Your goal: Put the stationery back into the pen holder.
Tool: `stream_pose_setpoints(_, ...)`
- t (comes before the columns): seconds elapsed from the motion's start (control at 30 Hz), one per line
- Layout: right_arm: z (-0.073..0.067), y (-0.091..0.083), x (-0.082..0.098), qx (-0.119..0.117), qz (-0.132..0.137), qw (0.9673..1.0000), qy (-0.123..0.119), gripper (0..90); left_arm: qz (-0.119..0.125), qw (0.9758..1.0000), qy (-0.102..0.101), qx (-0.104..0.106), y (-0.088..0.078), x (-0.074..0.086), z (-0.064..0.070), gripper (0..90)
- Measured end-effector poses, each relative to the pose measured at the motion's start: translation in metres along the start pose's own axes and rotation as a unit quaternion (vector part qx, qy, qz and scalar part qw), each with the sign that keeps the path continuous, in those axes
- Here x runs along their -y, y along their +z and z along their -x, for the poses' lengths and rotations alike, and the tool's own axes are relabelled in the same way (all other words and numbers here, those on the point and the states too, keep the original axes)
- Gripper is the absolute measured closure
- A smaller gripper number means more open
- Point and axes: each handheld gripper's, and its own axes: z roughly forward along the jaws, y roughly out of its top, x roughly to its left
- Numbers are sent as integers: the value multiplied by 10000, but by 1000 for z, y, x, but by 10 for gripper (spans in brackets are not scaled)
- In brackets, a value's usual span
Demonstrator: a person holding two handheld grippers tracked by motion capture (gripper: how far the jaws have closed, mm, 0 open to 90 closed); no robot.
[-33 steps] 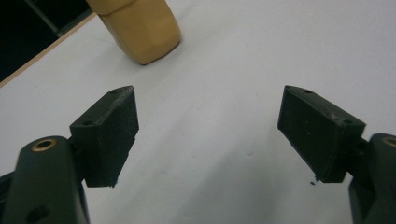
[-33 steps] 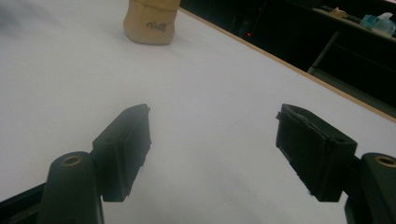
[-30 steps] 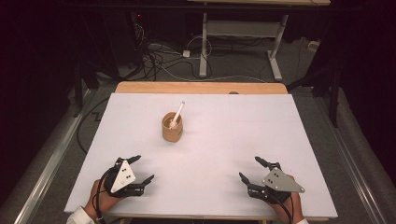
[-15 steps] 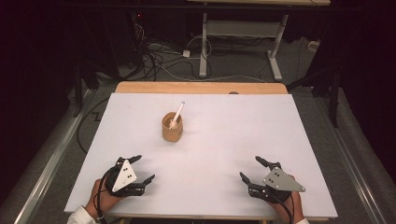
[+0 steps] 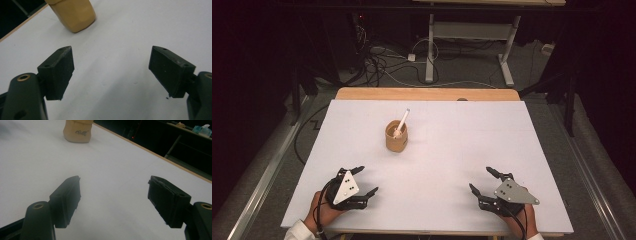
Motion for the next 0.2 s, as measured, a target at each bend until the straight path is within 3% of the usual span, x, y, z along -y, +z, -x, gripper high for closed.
stream_pose_setpoints(0.2, 0, -2, 0, 12, 0, 10000, 11, 264, 14, 10000, 2, 10, -1, -1, -1, 194)
